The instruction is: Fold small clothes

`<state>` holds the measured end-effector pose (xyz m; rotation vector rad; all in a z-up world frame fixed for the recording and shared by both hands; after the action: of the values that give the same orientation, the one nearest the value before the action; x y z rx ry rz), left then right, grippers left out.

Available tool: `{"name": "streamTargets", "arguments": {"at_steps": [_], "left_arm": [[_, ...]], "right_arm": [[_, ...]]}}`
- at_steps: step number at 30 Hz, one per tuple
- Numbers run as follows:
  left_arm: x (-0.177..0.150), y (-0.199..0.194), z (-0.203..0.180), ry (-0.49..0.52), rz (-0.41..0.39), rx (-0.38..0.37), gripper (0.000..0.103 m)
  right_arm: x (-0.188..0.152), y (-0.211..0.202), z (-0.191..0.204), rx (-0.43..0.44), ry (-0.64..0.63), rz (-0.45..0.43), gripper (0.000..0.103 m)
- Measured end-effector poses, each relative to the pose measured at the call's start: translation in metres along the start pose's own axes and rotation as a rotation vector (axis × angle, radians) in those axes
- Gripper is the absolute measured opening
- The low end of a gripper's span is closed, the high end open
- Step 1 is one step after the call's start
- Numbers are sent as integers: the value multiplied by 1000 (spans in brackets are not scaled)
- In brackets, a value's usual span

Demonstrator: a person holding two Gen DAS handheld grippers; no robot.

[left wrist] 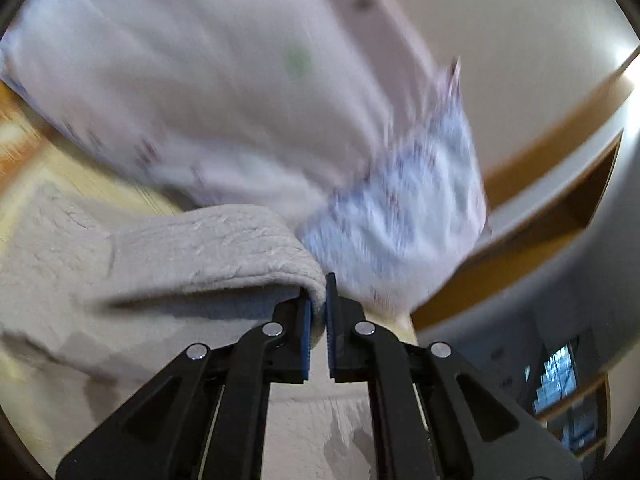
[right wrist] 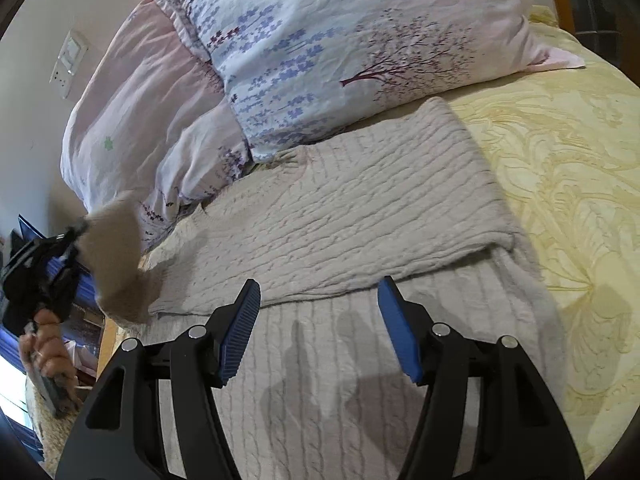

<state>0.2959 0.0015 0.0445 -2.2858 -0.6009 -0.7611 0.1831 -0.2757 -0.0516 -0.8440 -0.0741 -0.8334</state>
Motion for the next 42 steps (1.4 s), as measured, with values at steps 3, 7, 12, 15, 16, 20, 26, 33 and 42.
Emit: {"name": "streamTargets", "arguments": {"at_steps": [3, 7, 12, 15, 16, 20, 26, 33, 42], "left_arm": [[-37, 49, -3, -49, 111, -21, 6], [-77, 89, -14, -38, 207, -9, 6], [-97, 98, -21, -18, 305, -17, 45], [-91, 73, -20, 26, 301, -16, 66], [-87, 57, -17, 71, 295, -4, 67], [-66, 5, 19, 194, 256, 154, 66], [-76, -33, 91, 114, 282, 347, 57], [-90, -47, 115, 142, 309, 413, 51], [-87, -41, 114, 138, 300, 388, 55]], "right_arm": [[2, -4, -7, -12, 0, -5, 63], [5, -4, -9, -27, -4, -5, 63], [5, -3, 0, -28, -29, 1, 63], [3, -3, 14, -29, -84, 10, 63], [2, -4, 19, -28, -105, 12, 63], [-7, 3, 62, -10, -270, 25, 63], [-44, 34, 151, 36, -619, 28, 62], [-92, 81, 193, -39, -966, 13, 57], [-108, 122, 195, -178, -1119, -21, 10]]}}
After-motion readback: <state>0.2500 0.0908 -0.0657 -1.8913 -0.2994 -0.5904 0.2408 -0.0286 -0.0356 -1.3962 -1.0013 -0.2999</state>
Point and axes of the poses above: each gripper's, at about its wrist camera, not at the fingertips, and y roughly the way its jaws point, z to its left, x to its top, the point moved 10 cm from there along y, roughly the way its jaws point, and after that the axes turned 15 degrees about y, right-handed, at the moved point
